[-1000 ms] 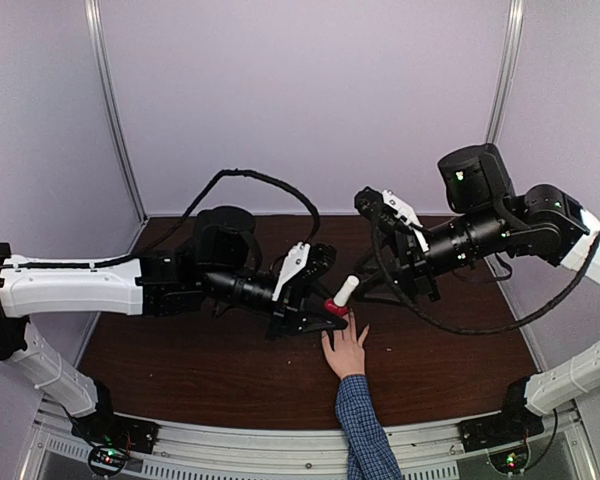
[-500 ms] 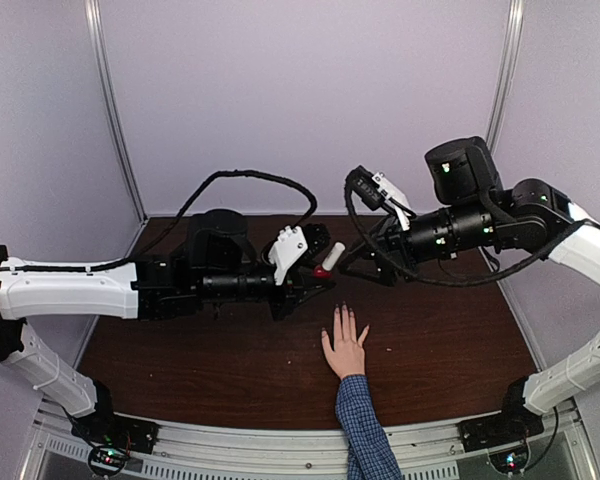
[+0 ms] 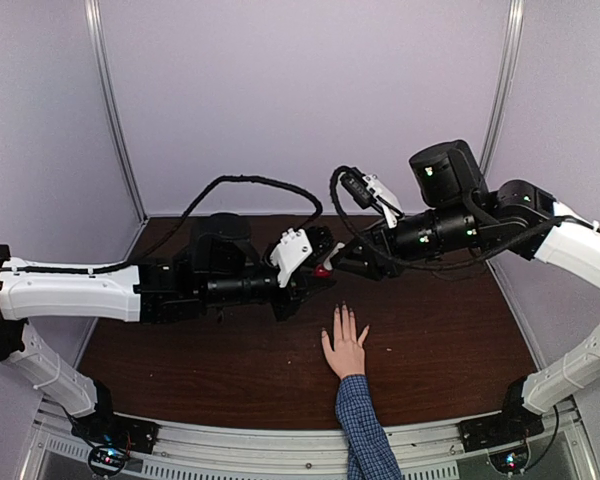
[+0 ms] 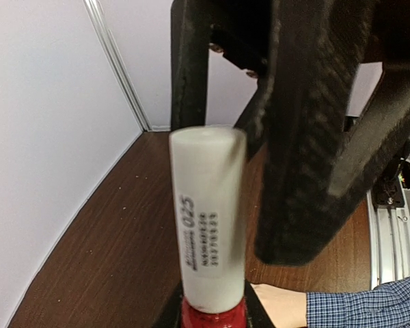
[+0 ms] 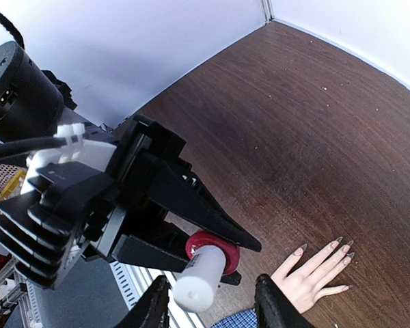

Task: Paint the nails
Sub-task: Unscrew the nail polish bottle cap from the nail polish bottle.

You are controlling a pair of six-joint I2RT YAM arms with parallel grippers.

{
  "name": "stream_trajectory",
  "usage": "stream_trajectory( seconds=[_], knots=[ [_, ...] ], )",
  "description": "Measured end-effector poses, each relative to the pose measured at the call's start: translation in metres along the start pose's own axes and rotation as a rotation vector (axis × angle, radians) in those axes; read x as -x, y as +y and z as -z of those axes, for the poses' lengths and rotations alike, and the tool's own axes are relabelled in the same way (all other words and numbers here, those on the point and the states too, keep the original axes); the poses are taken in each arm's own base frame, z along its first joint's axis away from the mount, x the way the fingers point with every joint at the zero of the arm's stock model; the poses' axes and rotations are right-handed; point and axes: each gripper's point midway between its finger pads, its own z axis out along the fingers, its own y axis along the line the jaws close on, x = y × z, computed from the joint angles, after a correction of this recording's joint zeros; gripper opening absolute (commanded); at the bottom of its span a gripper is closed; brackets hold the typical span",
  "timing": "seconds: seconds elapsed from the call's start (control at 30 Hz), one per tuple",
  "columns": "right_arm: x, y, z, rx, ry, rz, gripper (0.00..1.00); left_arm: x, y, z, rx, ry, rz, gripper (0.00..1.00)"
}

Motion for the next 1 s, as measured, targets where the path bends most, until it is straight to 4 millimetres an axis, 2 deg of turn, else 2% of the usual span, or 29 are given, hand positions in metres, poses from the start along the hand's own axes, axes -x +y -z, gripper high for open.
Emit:
stream_trajectory(
  seconds=[0.1, 0.43, 0.7, 0.83, 1.0],
  knots=[
    [0.001, -0.001, -0.001, -0.003, -0.005, -0.009, 0.37, -0.003, 0.001, -0.002, 0.017, 0.013, -0.010, 0.00],
    [0.000, -0.004, -0.008, -0.011, 0.005, -0.024, 0.12, -0.017, 0.000, -0.008, 0.050, 0.068, -0.049, 0.00],
    [-0.001, -0.005, -0.008, -0.010, 0.011, 0.021, 0.07, -0.017, -0.004, -0.008, 0.026, 0.066, -0.042, 0.00],
    [-0.006, -0.001, -0.005, 0.012, 0.029, 0.066, 0.05, -0.016, -0.016, -0.006, -0.072, 0.056, -0.018, 0.00],
    [-0.011, 0.013, 0.007, 0.078, 0.042, 0.130, 0.04, -0.005, -0.038, 0.000, -0.236, 0.035, 0.021, 0.00]
  ],
)
